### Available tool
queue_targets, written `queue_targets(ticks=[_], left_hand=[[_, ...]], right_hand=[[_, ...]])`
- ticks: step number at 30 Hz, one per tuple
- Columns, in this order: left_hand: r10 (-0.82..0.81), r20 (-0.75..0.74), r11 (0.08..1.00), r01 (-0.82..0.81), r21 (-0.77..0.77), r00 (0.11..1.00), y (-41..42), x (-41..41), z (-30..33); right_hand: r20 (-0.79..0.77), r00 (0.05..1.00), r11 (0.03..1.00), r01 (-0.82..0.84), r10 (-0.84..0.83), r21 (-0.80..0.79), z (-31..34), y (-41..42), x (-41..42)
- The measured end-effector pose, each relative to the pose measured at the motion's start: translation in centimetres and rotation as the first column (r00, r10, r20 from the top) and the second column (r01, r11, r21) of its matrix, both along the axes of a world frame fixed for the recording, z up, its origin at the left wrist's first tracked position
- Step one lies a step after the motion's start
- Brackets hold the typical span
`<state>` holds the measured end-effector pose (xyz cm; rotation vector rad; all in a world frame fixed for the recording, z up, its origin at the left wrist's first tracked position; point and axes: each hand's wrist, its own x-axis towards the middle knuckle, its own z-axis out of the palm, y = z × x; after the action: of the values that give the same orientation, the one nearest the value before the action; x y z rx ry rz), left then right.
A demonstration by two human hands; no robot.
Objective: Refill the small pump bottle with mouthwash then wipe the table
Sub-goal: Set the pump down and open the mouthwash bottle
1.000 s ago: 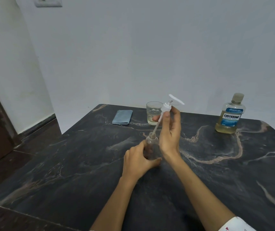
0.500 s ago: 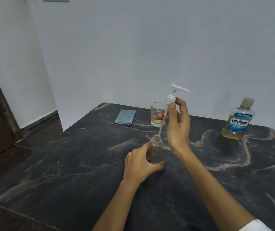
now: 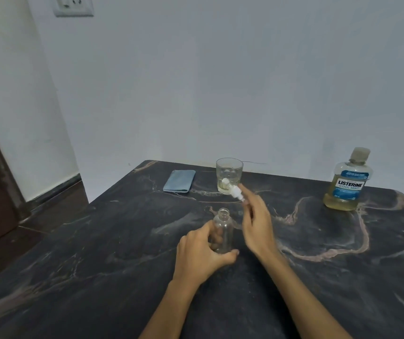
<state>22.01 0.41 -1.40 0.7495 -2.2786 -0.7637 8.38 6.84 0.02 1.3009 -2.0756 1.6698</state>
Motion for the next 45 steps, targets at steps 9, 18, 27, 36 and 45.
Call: queue_targets(ticks=[9,18,27,36,45], left_hand=[[0.000,0.033,1.000,0.000,-0.004,0.999,0.0,0.1,0.0],[-0.021,-0.002,1.000,0.021,-0.011,1.000,0.1,0.2,-0.2],[-0.078,-0.014,0.997,0.078,0.022,0.997,0.3,0.3,-0.2],[-0.094,-0.007,0.995,0.094,0.011,0.996,0.1,0.3,-0.4],[-0.091,-0.009,0.996,0.091,0.018,0.996,0.0,0.4,-0.5]], right_hand=[[-0.031,0.996,0.943,-0.075,0.089,0.324,-1.6,0.1,0.2],[-0.181,0.979,0.886,-0.003,0.098,0.464,-1.8,0.0,0.3],[-0.088,0.987,0.891,-0.083,0.135,0.446,-1.8,0.1,0.3],[-0.121,0.986,0.885,-0.045,0.113,0.463,-1.9,0.0,0.2],[-0.119,0.991,0.884,0.006,0.056,0.467,-1.9,-0.1,0.1]])
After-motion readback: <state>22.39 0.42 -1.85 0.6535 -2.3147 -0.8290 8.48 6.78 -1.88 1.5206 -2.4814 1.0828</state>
